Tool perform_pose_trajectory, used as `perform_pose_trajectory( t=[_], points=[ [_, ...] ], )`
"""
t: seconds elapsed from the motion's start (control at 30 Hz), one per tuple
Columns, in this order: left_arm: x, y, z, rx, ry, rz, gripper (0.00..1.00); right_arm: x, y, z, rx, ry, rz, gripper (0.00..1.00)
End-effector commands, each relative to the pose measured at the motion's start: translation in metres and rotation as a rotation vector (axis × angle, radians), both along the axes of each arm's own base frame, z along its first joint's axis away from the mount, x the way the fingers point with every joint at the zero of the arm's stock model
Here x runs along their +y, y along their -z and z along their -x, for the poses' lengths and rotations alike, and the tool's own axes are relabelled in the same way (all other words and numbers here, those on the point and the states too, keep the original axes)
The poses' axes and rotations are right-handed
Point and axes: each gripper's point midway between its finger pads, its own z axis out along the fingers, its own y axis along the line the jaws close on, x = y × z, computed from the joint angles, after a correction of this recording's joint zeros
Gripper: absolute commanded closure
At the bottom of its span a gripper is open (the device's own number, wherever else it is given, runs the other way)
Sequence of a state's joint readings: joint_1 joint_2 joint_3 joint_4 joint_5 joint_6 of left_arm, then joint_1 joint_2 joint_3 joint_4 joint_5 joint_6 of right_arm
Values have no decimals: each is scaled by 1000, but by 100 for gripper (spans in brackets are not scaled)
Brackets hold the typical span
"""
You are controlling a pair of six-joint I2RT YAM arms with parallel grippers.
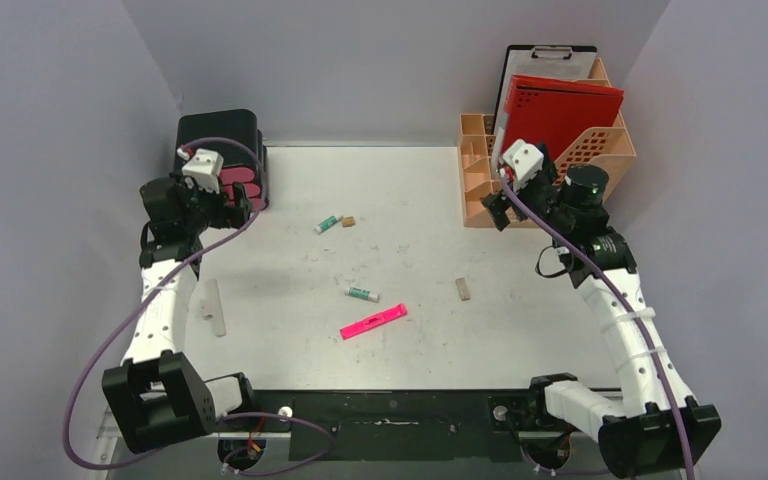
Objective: Organize the desk
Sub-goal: Move the storage box to the center of the board.
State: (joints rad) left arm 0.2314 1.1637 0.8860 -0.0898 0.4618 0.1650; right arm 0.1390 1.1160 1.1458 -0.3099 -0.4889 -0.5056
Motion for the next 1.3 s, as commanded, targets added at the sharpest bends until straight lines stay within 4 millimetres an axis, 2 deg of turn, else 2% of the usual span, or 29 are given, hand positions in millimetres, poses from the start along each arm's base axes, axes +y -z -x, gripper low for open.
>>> perform_pose_trajectory(
  t=[0.0, 0.13, 0.23, 0.4, 0.7, 0.87, 1.07, 1.17, 1.27],
  points=[
    [44, -28, -34, -1, -201, -25, 4, 38, 16, 33, 46, -244, -59, 11],
    [53, -26, -53, 17, -245, 9, 4, 43, 31, 36, 72, -273, -75, 11],
    [59, -17, -66, 45, -260, 9, 4, 47, 45, 36, 96, -282, -99, 10],
    [70, -13, -87, 36, -282, -10, 4, 49, 57, 35, 116, -289, -111, 10],
    [92, -64, -128, -84, -358, -2, 4, 48, 69, 32, 133, -280, -106, 10],
    [98, -83, -148, -120, -344, 40, 4, 47, 74, 32, 139, -279, -97, 9],
    [128, -68, -185, -60, -445, 17, 4, 47, 78, 30, 146, -275, -94, 9],
    [133, -69, -206, -51, -427, 98, 4, 46, 79, 30, 147, -270, -90, 9],
    [140, -61, -221, -18, -426, 159, 4, 45, 81, 29, 148, -266, -85, 9]
  ],
)
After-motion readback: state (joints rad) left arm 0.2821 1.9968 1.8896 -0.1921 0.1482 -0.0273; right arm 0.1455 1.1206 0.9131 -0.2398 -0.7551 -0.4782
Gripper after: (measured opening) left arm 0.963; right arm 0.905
